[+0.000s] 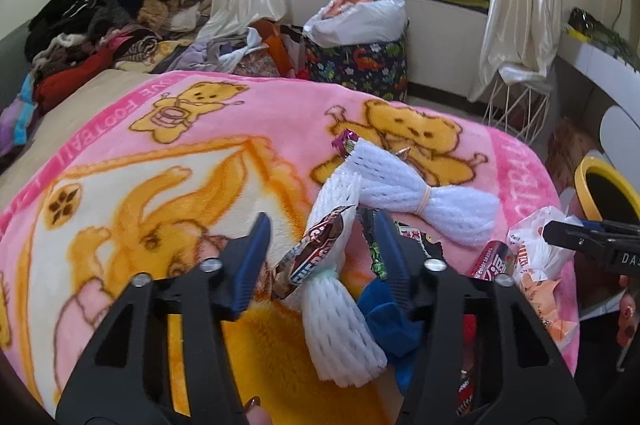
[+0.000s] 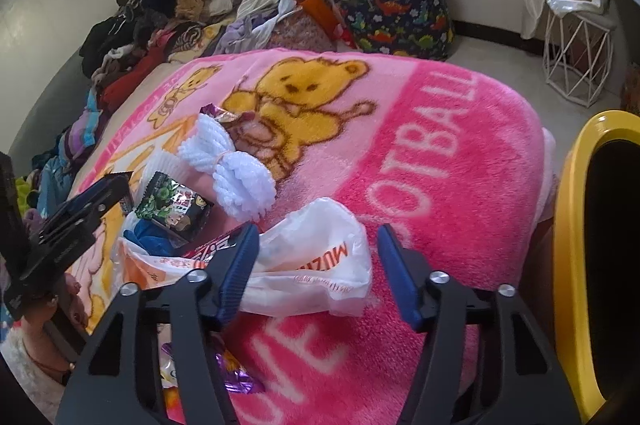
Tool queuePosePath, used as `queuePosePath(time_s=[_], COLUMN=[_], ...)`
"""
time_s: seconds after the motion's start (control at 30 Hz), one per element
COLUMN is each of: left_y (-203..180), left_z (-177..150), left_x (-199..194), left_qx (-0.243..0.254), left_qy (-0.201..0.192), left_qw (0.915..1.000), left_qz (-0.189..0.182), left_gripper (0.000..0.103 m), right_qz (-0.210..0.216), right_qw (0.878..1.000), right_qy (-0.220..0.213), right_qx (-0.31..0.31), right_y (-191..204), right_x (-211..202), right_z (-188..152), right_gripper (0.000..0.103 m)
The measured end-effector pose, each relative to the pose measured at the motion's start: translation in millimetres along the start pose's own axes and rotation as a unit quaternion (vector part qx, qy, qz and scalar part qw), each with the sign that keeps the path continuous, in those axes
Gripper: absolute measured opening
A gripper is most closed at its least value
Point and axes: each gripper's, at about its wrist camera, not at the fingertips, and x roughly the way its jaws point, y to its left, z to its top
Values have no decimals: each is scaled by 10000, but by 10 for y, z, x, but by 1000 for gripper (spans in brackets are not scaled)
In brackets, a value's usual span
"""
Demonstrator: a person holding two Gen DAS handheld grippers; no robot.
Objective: Collect trash
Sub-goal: 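Grasp the brown snack wrapper with the left tool while the right tool grasps a white plastic bag, then carry both items over the yellow bin and open both tools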
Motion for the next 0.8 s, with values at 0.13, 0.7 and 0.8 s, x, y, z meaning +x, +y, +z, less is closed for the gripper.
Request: queuePosePath(time_s=[0.13,0.7,0.8], left_y=[-17,44,-36], left_z=[7,235,303], left_x=[95,-587,-729], left_qx=[79,-526,-543], left_qy=[166,-574,-705], left_qw=[9998,9969,9958], left_qz=[74,-94,-214], left_gripper=[18,10,10], right_qz=[-68,-276,-395], right_qw=[9999,9929,9891], right_qy=[19,-1145,-1414], right_qx=[-77,-194,-135], right_y=[8,39,-9], right_x=[-4,-800,-1017], right_z=[0,-15,-2], right_gripper=[28,16,16])
